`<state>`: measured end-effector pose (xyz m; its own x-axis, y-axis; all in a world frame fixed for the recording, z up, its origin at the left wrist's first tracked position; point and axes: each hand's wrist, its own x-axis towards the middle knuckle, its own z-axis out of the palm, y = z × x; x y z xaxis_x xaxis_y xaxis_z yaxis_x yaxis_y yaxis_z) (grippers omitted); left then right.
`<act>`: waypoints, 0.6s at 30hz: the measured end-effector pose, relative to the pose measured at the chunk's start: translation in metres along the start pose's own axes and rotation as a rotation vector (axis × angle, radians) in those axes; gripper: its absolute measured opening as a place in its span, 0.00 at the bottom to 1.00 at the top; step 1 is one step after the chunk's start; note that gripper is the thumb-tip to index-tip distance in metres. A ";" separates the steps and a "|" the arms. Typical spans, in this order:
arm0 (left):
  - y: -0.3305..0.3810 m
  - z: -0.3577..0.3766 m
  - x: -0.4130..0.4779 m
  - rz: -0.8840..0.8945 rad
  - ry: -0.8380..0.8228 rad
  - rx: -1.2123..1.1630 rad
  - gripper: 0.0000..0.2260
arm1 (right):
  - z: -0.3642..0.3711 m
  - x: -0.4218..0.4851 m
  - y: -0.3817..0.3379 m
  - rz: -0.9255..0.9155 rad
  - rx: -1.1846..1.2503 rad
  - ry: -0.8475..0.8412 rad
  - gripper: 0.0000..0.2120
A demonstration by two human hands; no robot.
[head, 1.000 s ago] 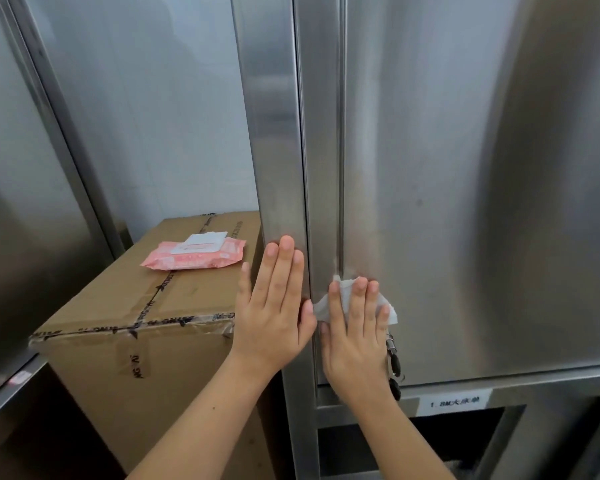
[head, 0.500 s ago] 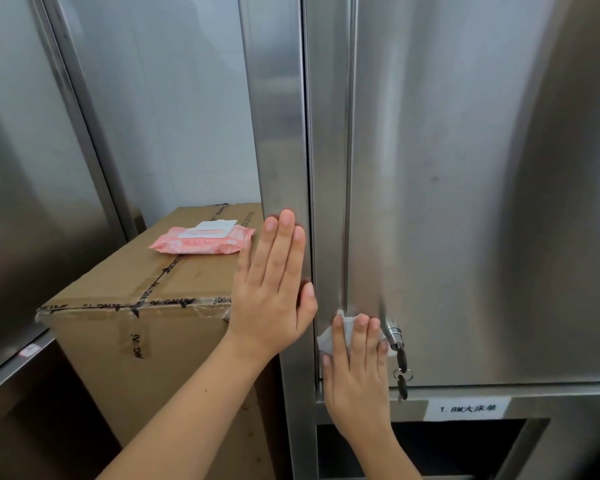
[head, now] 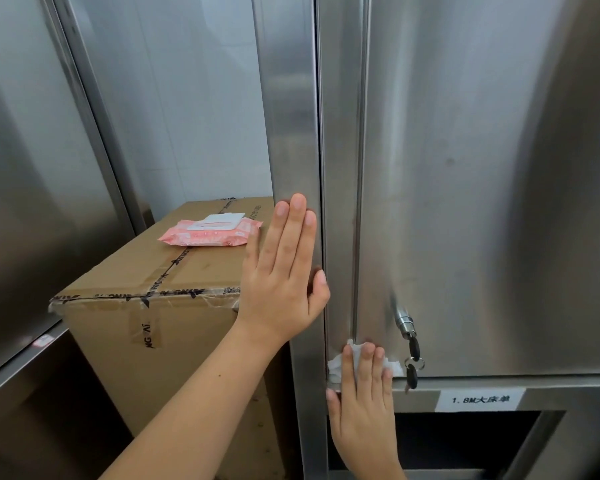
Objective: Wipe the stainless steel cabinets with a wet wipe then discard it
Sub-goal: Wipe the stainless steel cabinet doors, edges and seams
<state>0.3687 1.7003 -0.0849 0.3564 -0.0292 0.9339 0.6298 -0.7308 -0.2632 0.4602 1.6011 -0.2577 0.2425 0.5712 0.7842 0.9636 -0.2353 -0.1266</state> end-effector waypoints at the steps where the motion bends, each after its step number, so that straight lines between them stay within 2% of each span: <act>1: 0.000 0.000 0.000 0.003 0.002 0.002 0.27 | 0.000 -0.003 0.000 -0.001 0.002 -0.005 0.26; 14: -0.001 0.000 0.000 0.028 0.000 -0.005 0.29 | -0.019 0.027 0.005 -0.018 0.039 -0.007 0.27; 18: 0.000 -0.002 0.001 0.013 -0.026 0.008 0.28 | -0.014 0.017 0.006 -0.024 0.030 -0.057 0.28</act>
<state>0.3673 1.6991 -0.0838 0.3824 -0.0205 0.9238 0.6309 -0.7247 -0.2772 0.4689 1.5978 -0.2365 0.2246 0.6201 0.7517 0.9719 -0.1979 -0.1272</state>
